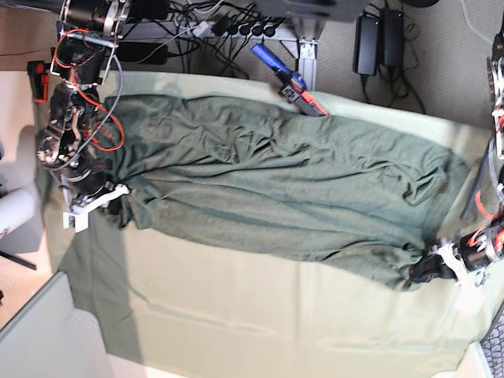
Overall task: Fold the T-shirt properly
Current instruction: 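Regrasp the folded shirt ends with both grippers, then pull the shirt ends apart with both grippers to stretch the fold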
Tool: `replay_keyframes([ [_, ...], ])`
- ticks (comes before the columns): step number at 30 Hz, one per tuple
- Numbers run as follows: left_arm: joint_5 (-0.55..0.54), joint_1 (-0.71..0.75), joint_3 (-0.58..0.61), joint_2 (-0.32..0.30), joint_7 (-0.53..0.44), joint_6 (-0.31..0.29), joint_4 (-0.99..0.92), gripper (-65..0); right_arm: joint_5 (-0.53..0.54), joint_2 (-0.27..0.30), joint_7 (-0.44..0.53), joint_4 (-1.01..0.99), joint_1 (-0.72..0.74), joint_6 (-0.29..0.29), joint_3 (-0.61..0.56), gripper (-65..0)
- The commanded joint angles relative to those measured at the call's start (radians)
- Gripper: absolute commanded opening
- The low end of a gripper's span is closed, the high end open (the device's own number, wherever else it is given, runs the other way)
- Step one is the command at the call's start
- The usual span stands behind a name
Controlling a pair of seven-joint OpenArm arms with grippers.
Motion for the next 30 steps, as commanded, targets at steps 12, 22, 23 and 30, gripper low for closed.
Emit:
replay_keyframes([
  [12,-0.029,0.165,-0.077,-0.095,-0.019,-0.012,0.309,-65.0,0.074,0.08,-0.006,0.237,-0.12,0.05,0.013,-65.0],
  [22,-0.033,0.268,-0.129,-0.094,0.0,-0.012,0.376,-65.0,0.071,0.08,0.005,0.342,-0.227,0.05,0.093,-65.0],
  [23,-0.033,0.273,-0.129,-0.094,0.0,-0.012,0.376,-65.0,0.07,0.08,0.005,0.342,-0.228,0.05,0.095,-65.0],
  [30,-0.031,0.266,-0.129,-0.095,-0.033,-0.012,0.376,-65.0,0.039,0.08,0.005,0.342,-0.227,0.05,0.095,-65.0],
])
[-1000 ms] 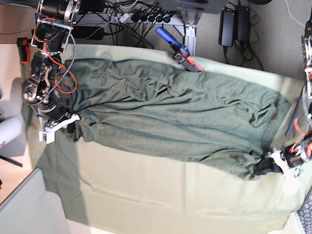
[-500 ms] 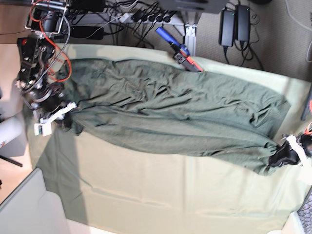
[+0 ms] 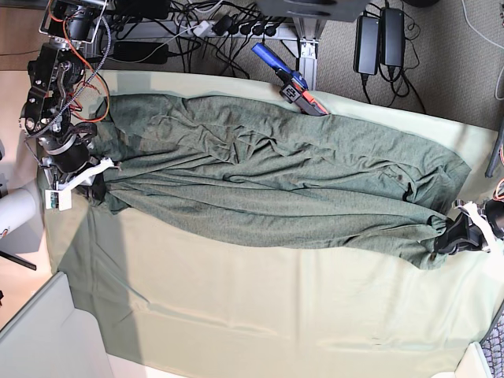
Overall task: Fold the T-shirt properly
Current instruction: 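Pull the shirt ends apart with both grippers to stretch the fold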
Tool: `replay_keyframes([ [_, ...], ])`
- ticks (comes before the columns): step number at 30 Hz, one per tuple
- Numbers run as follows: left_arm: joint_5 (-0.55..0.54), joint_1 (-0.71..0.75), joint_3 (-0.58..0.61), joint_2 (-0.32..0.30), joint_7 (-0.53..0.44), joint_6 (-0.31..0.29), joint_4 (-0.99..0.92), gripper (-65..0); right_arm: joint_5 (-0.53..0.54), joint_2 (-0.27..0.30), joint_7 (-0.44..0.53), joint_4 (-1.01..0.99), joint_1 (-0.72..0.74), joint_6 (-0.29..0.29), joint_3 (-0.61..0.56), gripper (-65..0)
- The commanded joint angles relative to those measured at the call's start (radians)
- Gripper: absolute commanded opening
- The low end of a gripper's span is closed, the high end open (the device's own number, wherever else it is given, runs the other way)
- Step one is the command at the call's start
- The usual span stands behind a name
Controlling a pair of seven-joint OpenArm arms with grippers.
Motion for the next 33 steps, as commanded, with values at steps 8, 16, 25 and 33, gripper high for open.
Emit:
replay_keyframes([
  [8,0.026,-0.019,-0.008,-0.019,-0.042,-0.012,0.018,-65.0,-0.059,0.023,0.06,0.018,0.014,0.014,0.01,-65.0],
  [16,0.167,-0.02,-0.008,-0.02,-0.147,-0.012,0.018,-65.0,-0.112,0.025,0.104,0.018,0.014,0.014,0.01,-65.0],
  [25,0.174,-0.001,-0.008,-0.032,-0.141,-0.012,0.072,-65.0,-0.112,0.064,0.134,0.018,-0.028,0.014,0.01,-65.0],
  [33,0.175,0.054,-0.006,-0.036,-0.132,-0.012,0.1,-65.0,-0.111,0.064,0.14,0.018,-0.053,0.014,0.009,-65.0],
])
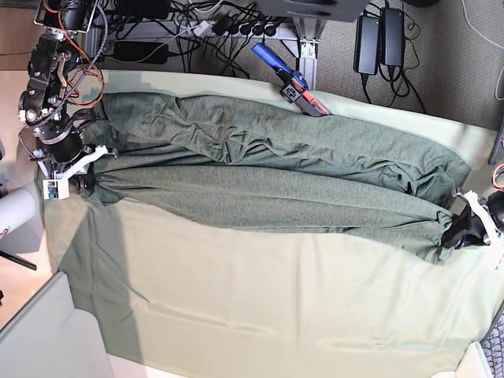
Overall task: Fold the T-shirt properly
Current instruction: 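Pull the shirt ends apart with both grippers to stretch the fold, then release and regrasp the shirt end with the left gripper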
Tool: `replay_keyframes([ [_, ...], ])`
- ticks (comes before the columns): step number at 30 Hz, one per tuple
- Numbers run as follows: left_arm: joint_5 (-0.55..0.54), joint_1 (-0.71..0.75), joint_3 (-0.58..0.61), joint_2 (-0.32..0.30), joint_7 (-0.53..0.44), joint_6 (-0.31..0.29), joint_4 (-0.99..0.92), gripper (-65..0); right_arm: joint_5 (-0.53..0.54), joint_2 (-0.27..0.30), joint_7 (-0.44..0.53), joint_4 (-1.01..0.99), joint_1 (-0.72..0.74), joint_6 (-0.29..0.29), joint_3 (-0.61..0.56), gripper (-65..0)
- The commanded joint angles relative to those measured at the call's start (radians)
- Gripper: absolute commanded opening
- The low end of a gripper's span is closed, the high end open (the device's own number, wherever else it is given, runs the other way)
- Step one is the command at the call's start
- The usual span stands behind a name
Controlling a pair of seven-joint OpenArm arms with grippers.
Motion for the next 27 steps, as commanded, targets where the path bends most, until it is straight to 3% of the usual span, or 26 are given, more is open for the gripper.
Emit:
replay_keyframes([
  [1,-0.013,-0.008,-0.007,-0.02,-0.011,-0.012,0.017,-65.0,0.002,0.025,0.026,0.017,0.011,0.014,0.01,-65.0],
  [2,-0.014,-0.003,-0.007,-0.02,0.0,-0.012,0.017,-65.0,0.002,0.025,0.026,0.017,0.011,0.014,0.01,-65.0],
  [3,-0.014,-0.002,-0.007,-0.02,0.018,-0.012,0.017,-61.4,0.003,0.025,0.023,0.017,0.011,0.014,0.01,-55.4],
  [5,-0.014,-0.003,-0.007,-0.02,0.049,-0.012,0.017,-41.5,0.015,0.025,0.022,0.017,0.011,0.014,0.01,-36.2],
  [7,-0.016,-0.002,-0.007,-0.02,0.051,-0.012,0.017,-28.7,0.024,0.026,0.014,0.017,0.011,0.013,0.01,-25.9],
  [10,-0.051,-0.006,-0.007,-0.029,0.041,-0.012,0.018,-28.0,0.038,0.025,-0.004,0.018,0.013,0.013,0.023,-25.3],
  [14,-0.094,-0.02,-0.009,-0.05,0.008,-0.012,0.019,-28.0,0.152,0.024,-0.003,0.018,0.027,0.013,0.087,-25.3],
  [17,-0.092,-0.045,-0.009,-0.05,0.009,-0.012,0.019,-28.0,0.176,0.018,-0.003,0.017,0.075,0.013,0.109,-25.3],
  [22,-0.09,-0.055,-0.009,-0.047,0.009,-0.012,0.019,-28.0,0.118,-0.007,-0.006,-0.021,0.151,0.014,0.052,-25.3],
  [27,-0.089,-0.058,-0.008,-0.045,0.006,-0.012,0.019,-28.0,0.025,-0.022,-0.007,-0.18,0.224,0.014,-0.073,-25.3],
])
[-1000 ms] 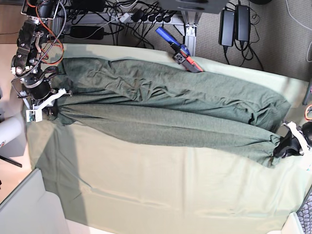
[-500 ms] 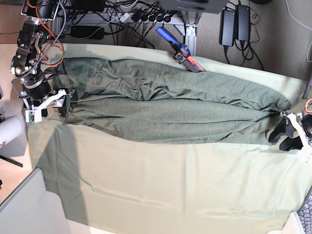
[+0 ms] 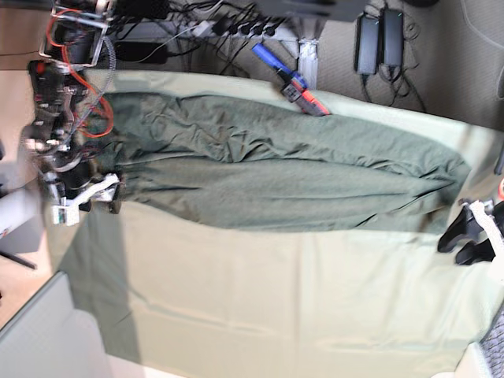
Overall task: Fold the T-shirt properly
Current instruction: 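Release and regrasp the shirt end with the left gripper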
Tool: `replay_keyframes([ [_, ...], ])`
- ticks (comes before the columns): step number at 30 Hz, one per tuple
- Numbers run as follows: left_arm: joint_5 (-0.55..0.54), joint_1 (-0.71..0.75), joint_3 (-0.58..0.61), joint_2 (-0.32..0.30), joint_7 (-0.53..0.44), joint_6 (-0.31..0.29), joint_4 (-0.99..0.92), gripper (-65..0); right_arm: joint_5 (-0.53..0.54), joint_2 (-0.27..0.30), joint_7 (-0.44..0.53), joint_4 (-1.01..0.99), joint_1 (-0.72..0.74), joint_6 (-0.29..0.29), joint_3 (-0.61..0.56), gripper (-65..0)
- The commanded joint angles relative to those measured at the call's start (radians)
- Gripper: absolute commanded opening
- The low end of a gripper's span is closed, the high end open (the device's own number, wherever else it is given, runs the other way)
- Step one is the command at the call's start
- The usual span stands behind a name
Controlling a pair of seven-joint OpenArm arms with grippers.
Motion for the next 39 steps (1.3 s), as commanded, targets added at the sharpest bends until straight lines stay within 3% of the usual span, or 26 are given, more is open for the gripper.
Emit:
replay_keyframes([
  [1,-0.012,-0.019,-0.008,-0.017,-0.021,-0.012,0.018,-28.0,-0.003,0.025,0.026,-0.008,0.019,0.013,-0.004,-25.4],
  [9,0.027,-0.019,-0.004,-0.017,-0.025,-0.012,0.007,-28.0,-0.01,0.025,0.026,-0.035,-0.034,0.013,-0.017,-25.6],
  [12,0.114,-0.019,0.032,-0.018,-0.038,-0.012,-0.021,-28.0,-0.01,0.025,0.026,-0.035,-0.034,0.013,-0.017,-25.6],
  [15,0.242,-0.029,0.116,-0.025,-0.126,-0.012,-0.061,-28.0,-0.007,0.025,0.026,-0.035,-0.034,0.013,-0.017,-25.6],
  [20,0.272,-0.132,0.243,-0.021,-0.154,-0.012,-0.217,-28.0,0.009,0.025,0.025,-0.035,-0.034,0.013,-0.017,-25.6],
  [26,0.341,-0.251,0.269,-0.005,-0.164,-0.012,-0.402,-28.0,0.009,0.025,0.01,-0.035,-0.034,0.013,-0.017,-25.6],
  [33,0.343,-0.237,0.282,-0.006,-0.137,-0.012,-0.371,-28.0,0.008,0.025,0.014,-0.034,-0.034,0.013,-0.017,-25.5],
  [39,0.343,-0.208,0.352,-0.01,-0.104,-0.012,-0.227,-28.1,0.009,0.025,0.014,-0.034,-0.031,0.013,-0.017,-25.5],
])
